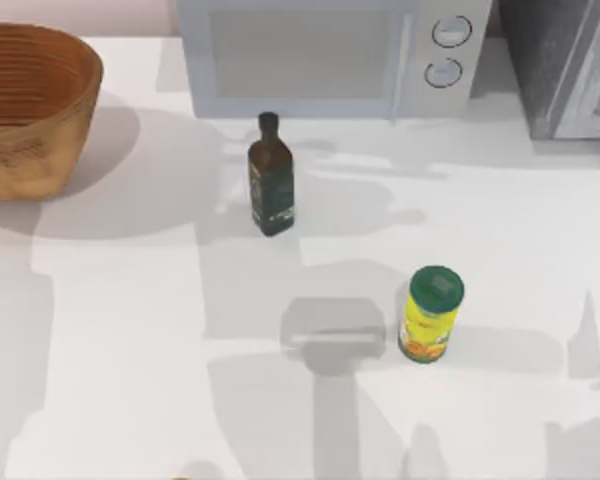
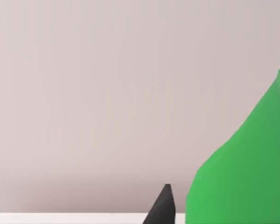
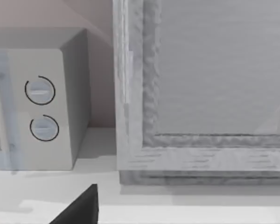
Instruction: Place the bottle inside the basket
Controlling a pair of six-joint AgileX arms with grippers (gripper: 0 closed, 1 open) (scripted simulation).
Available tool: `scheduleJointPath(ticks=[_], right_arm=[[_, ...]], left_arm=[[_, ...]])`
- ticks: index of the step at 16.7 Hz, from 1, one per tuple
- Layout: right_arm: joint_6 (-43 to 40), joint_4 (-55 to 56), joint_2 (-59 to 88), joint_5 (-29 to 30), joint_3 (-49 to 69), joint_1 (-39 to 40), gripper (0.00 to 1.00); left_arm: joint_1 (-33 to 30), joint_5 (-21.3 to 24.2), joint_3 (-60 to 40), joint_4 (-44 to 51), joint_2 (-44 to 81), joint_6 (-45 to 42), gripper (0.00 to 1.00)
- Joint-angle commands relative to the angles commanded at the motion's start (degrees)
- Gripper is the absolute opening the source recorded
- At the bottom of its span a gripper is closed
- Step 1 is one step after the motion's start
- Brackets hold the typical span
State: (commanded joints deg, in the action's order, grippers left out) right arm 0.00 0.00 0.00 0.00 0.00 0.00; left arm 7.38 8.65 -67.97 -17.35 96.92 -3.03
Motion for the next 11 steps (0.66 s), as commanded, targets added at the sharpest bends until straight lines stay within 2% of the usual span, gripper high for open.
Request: scheduleJointPath(ticks=[5,11], right_arm=[[0.0,0.0,0.0,0.0,0.0,0.0,1.0],[0.0,0.0,0.0,0.0,0.0,0.0,1.0]], left_arm=[[0.0,0.0,0.0,0.0,0.0,0.0,0.98],[0.0,0.0,0.0,0.0,0.0,0.0,1.0]])
